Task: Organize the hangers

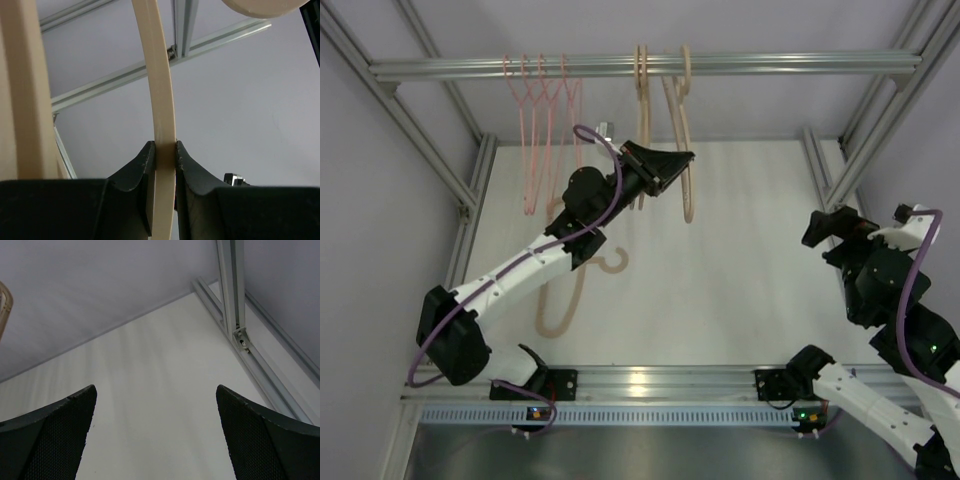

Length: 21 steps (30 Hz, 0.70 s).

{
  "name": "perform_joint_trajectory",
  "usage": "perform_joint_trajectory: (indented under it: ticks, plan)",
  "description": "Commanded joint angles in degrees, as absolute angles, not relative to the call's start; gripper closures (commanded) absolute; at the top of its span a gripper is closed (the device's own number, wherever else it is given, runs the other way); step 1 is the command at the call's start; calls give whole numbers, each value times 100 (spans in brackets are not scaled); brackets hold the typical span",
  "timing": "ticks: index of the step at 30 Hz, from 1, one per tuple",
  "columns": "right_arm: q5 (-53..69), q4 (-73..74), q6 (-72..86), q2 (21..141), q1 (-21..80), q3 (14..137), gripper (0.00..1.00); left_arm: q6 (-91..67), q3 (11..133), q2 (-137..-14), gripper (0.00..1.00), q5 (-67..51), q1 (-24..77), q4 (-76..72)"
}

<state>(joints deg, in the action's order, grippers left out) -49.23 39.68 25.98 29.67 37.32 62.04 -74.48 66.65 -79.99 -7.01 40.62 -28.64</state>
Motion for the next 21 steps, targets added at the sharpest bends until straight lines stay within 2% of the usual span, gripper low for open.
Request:
perform_joint_trajectory:
  ticks: [1, 21]
  plan:
    - [-4904, 4008, 2540, 3050, 3647, 6407, 0, -7690, 6557, -7734, 100, -492, 3946, -3401]
    - [-4799, 4017, 2593, 3138, 3647, 6495, 1, -8305, 6372, -7928, 100, -852, 3393, -3612]
